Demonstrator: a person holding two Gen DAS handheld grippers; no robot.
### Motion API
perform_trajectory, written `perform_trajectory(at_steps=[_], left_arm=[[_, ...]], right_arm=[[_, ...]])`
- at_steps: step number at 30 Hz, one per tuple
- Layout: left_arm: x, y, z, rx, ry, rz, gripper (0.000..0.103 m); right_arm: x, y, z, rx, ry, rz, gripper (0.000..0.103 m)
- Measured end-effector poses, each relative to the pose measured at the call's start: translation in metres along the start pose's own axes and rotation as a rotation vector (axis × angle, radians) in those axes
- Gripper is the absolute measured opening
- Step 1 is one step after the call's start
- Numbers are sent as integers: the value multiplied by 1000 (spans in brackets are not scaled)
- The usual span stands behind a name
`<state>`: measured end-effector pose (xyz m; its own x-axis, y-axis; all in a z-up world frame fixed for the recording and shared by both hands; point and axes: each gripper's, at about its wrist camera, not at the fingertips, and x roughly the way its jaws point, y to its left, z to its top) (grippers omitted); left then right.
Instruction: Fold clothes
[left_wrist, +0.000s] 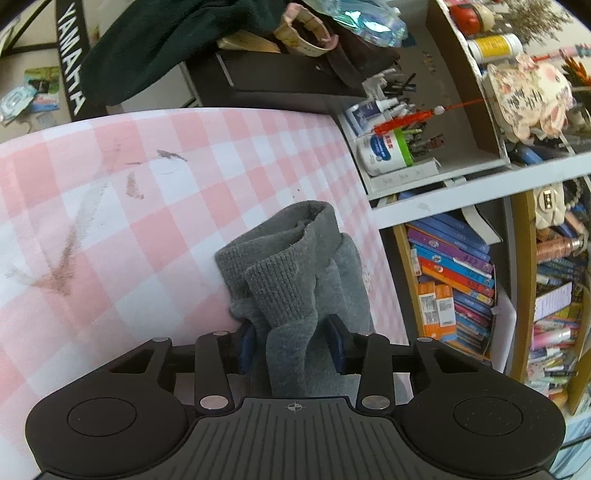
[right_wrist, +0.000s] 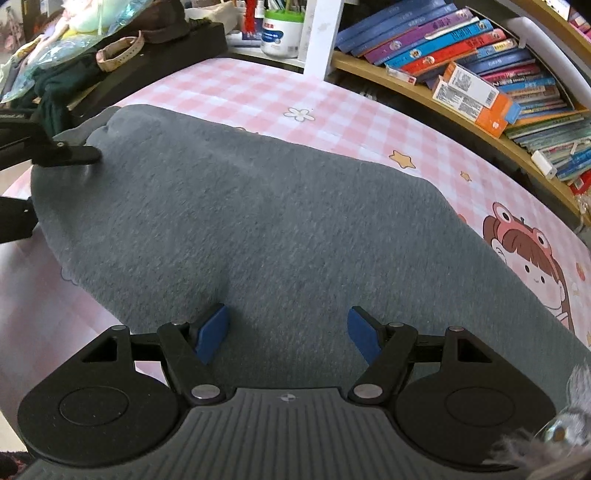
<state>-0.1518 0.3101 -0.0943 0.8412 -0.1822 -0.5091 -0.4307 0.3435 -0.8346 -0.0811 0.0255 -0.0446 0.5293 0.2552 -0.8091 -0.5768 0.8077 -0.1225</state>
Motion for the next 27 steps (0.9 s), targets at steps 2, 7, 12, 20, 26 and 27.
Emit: perform_trajectory(at_steps=[2, 7, 12, 20, 26, 27], left_arm=[[1, -1, 1, 0, 4, 19, 26], [-10, -18, -3, 48, -26, -4, 14], [-30, -82, -26, 329, -67, -134, 12], [-29, -171, -99, 780, -5, -242, 12], [-14, -199, -145, 942, 58, -220, 13], [-10, -202, -151, 959, 75, -214, 13]], right_arm=[[0, 0, 0, -11, -6, 1, 70], [-1, -1, -2, -42, -23, 12, 69], [-4, -9, -6, -48, -39, 71, 69], [-19, -45, -22, -4, -80, 207, 72], [-38, -120, -50, 220, -105, 193, 73], [-40, -133, -56, 266, -108, 188, 73]])
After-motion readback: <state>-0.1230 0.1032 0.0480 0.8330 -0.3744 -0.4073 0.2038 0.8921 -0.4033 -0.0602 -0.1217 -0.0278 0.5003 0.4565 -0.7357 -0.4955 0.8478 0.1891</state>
